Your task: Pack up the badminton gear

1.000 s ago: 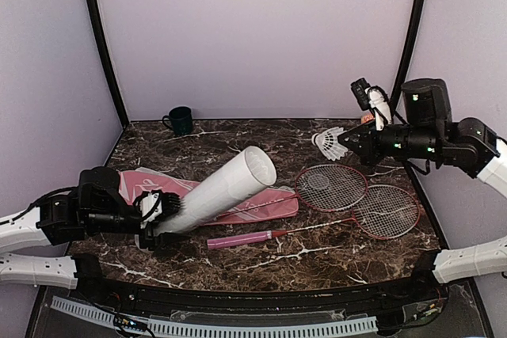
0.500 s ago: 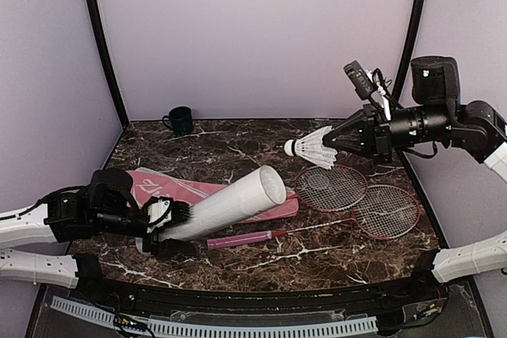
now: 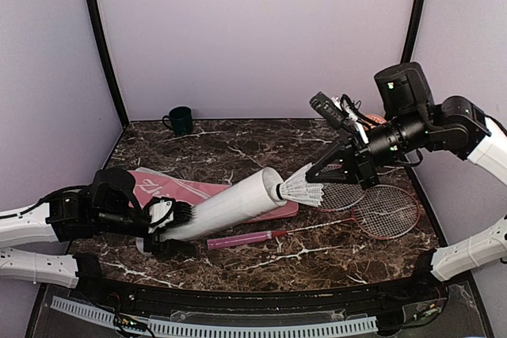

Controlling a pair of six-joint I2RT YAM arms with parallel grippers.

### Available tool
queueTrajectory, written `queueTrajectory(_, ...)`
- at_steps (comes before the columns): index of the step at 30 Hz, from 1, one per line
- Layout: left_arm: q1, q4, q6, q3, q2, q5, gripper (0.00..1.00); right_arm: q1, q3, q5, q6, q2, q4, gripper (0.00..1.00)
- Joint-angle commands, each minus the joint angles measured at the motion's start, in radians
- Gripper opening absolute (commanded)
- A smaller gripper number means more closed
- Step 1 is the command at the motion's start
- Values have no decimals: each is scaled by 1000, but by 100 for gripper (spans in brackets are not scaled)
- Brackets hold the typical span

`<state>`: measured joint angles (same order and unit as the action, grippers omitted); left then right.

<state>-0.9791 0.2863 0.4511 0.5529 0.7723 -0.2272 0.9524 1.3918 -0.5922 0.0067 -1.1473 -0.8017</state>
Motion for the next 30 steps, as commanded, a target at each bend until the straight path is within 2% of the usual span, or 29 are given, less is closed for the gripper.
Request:
queueTrajectory(1,5,-36,8,35,-2,-22,33,23,36,50,-7,-19,14,0)
queueTrajectory(14,5,-50,6,34,2,-19,33,56,51,59,36,-88,112,0)
queueTrajectory(15,5,-51,5,34,1,-19,33,59,53,68,38,-94,114,7)
queueTrajectory(17,5,-55,-1,29,-3,-17,33,61,54,90,46,-101,114,32)
queueTrajectory(19,5,-57,-3,26,-7,-18,33,62,55,115,46,-104,105,45)
queueTrajectory(25,5,-61,0,29,-7,-17,33,70,47,203,33,-117,64,66)
queueTrajectory(30,5,-62,-1,29,1,-22,33,97,38,205,24,-143,74,80)
